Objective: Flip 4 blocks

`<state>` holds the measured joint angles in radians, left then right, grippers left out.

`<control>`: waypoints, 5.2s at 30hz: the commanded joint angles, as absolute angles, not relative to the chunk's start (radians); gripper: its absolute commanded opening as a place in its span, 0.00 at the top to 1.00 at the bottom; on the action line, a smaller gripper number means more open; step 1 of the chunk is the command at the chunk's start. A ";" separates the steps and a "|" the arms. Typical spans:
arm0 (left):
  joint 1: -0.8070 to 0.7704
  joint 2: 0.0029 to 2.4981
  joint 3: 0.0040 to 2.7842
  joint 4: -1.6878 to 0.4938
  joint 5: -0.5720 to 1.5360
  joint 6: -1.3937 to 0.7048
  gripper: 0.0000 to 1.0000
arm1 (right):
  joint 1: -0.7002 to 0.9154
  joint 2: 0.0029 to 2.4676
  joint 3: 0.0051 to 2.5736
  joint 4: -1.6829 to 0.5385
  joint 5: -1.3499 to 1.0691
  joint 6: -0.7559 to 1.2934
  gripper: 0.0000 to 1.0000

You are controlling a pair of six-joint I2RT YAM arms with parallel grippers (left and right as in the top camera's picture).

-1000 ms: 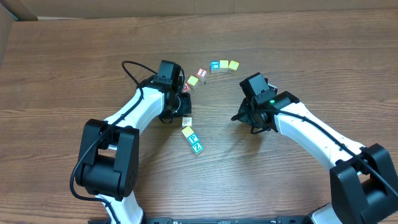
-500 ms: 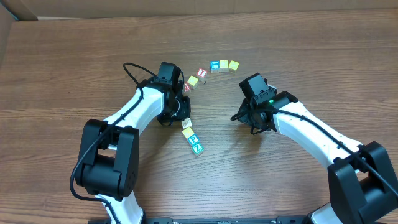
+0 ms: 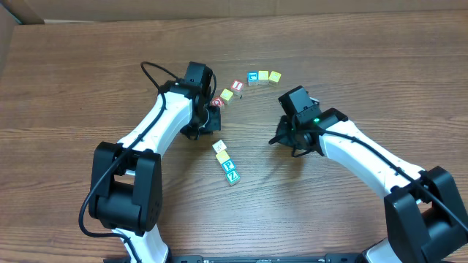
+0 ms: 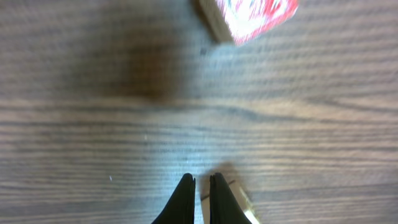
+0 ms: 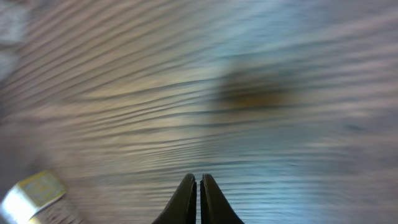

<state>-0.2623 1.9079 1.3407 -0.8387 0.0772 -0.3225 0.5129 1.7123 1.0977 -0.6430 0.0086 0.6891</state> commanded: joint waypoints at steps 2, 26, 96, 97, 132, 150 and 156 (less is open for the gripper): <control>-0.269 1.904 1.364 -0.830 0.052 -0.337 0.96 | 0.561 1.731 1.112 -0.557 -0.134 0.568 0.96; -0.235 1.904 1.363 -0.917 -0.123 -0.556 0.96 | 0.674 1.935 1.112 -0.208 -0.190 0.568 0.96; -0.152 1.904 1.221 -1.015 0.215 -0.333 0.96 | 0.646 1.941 1.230 -0.463 -0.244 0.516 0.96; -0.152 1.904 1.216 -1.012 0.215 -0.333 0.96 | 0.635 1.941 1.236 -0.480 -0.244 0.516 0.96; -0.268 1.909 1.193 -0.771 0.123 -0.376 0.96 | 0.467 1.942 1.236 -0.588 -0.217 0.527 0.96; -0.269 1.909 1.193 -0.732 0.112 -0.366 0.96 | 0.478 1.942 1.236 -0.842 -0.373 0.526 0.96; -0.269 1.909 1.193 -0.732 0.112 -0.366 0.96 | 0.563 1.926 1.237 -1.020 -0.377 0.461 0.96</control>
<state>-0.2680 1.9083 1.1988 -0.7349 0.1226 -0.3660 0.4984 1.9480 1.2213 -1.0008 -0.3435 0.5224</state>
